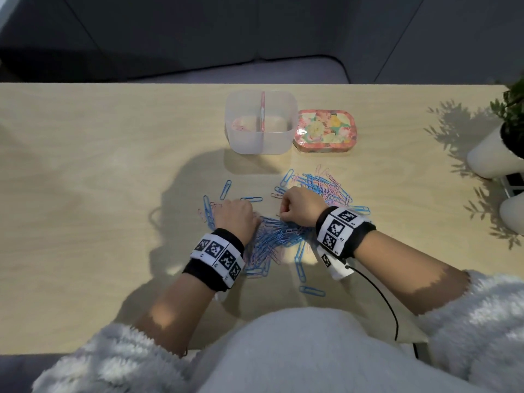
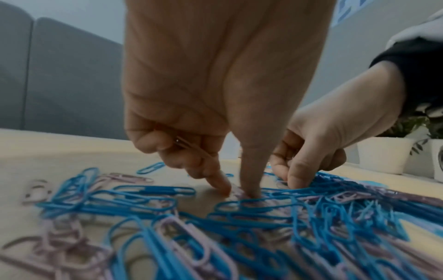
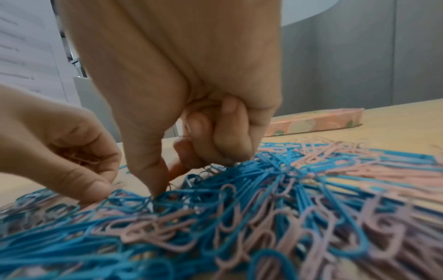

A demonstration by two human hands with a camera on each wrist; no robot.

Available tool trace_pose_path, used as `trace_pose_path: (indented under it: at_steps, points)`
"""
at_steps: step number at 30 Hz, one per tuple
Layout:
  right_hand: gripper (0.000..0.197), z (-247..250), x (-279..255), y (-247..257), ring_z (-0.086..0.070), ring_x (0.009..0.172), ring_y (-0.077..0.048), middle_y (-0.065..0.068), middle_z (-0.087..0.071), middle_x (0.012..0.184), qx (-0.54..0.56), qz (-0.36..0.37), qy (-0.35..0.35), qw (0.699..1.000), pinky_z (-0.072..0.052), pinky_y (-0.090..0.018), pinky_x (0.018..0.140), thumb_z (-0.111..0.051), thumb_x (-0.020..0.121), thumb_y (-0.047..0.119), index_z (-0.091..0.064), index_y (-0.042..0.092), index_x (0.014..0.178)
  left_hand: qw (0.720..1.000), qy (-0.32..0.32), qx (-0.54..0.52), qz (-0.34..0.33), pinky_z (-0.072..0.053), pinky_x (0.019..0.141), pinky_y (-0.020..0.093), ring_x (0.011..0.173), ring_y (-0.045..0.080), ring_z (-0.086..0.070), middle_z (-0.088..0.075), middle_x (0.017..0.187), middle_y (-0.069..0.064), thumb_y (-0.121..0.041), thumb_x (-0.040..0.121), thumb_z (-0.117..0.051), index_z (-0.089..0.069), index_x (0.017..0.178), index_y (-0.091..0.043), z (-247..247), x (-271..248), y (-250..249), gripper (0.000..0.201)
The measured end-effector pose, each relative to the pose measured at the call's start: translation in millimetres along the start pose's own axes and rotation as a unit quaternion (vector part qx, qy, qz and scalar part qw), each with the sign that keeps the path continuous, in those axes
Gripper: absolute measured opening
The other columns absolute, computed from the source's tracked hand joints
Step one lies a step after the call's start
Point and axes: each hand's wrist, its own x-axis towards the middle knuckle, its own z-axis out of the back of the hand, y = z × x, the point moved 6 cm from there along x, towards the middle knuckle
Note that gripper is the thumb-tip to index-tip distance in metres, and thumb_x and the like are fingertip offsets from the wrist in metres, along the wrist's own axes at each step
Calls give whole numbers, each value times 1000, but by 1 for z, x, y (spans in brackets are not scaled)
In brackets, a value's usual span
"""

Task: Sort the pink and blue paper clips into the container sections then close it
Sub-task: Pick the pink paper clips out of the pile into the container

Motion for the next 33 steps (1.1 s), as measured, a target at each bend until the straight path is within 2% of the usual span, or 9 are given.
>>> trace_pose_path:
  at_steps: [3, 6, 9, 11, 15, 19, 22, 28, 33]
  points:
    - [13, 9, 0, -7, -52, 64, -16, 5, -54, 59, 101, 2, -28, 994, -38, -24, 61, -62, 76, 8, -62, 14, 64, 999, 16, -39, -1, -48, 80, 42, 98, 35, -60, -67, 100, 17, -32, 90, -53, -65, 91, -3, -3, 2, 0, 31]
    - [24, 27, 3, -22, -42, 41, -7, -6, -48, 56, 343, -36, -79, 935, -34, -17, 42, -60, 80, 1, -54, 12, 59, 999, 19, -41, -28, -44, 88, 40, 106, 32, -54, -59, 112, 17, -22, 95, -47, -57, 105, -2, -4, 1, -2, 25]
    - [16, 32, 6, -22, -38, 32, -5, -11, -54, 61, 504, -72, -58, 859, -24, -11, 31, -47, 85, -5, -59, 3, 79, 998, 3, 2, -63, -40, 89, 34, 109, 28, -49, -50, 119, 15, -11, 96, -44, -47, 113, -2, -2, -1, -6, 19]
    - [20, 27, 12, -17, -38, 31, -7, -8, -54, 63, 536, -88, -30, 839, -22, -11, 32, -42, 86, -4, -60, 3, 91, 997, 1, 12, -73, -40, 89, 33, 109, 28, -49, -50, 119, 14, -8, 96, -42, -46, 113, -2, -1, 0, -7, 18]
    - [24, 16, 23, -7, -38, 33, -8, -3, -47, 55, 384, -76, -12, 920, -28, -17, 35, -64, 85, 20, -58, 8, 65, 996, 18, -21, -81, -40, 90, 35, 106, 30, -50, -51, 116, 16, -10, 96, -42, -50, 108, -1, 2, 4, -4, 17]
    - [13, 18, 27, 3, -59, 76, -19, -8, -67, 84, 138, -8, -60, 989, -44, -26, 67, -74, 73, 18, -67, 9, 80, 994, 54, -52, -81, -41, 85, 37, 103, 33, -54, -55, 112, 18, -18, 94, -46, -52, 105, 1, 5, 7, -5, 22]
    - [9, 16, 27, 6, -61, 87, -27, -11, -68, 95, 45, 6, -54, 997, -45, -30, 72, -69, 76, 19, -63, 12, 78, 992, 54, -91, -73, -42, 82, 37, 101, 33, -56, -61, 107, 16, -10, 89, -52, -56, 100, -2, 24, 15, -1, 14]
    - [17, 11, 21, 4, -55, 79, -29, -15, -57, 85, -24, 17, 2, 1000, -40, -32, 66, -49, 90, 18, -50, 7, 77, 978, -97, -170, -73, -45, 82, 33, 98, 33, -60, -66, 102, 18, -11, 89, -53, -62, 93, -2, 130, 63, 12, 13]
    - [13, 31, 17, 7, -50, 79, -22, -9, -55, 84, 70, 22, -14, 997, -35, -27, 68, -50, 89, 15, -55, 6, 81, 979, -102, -178, -22, -48, 79, 33, 100, 32, -61, -62, 91, 9, -5, 88, -48, -60, 83, -14, 160, 107, 11, 15]
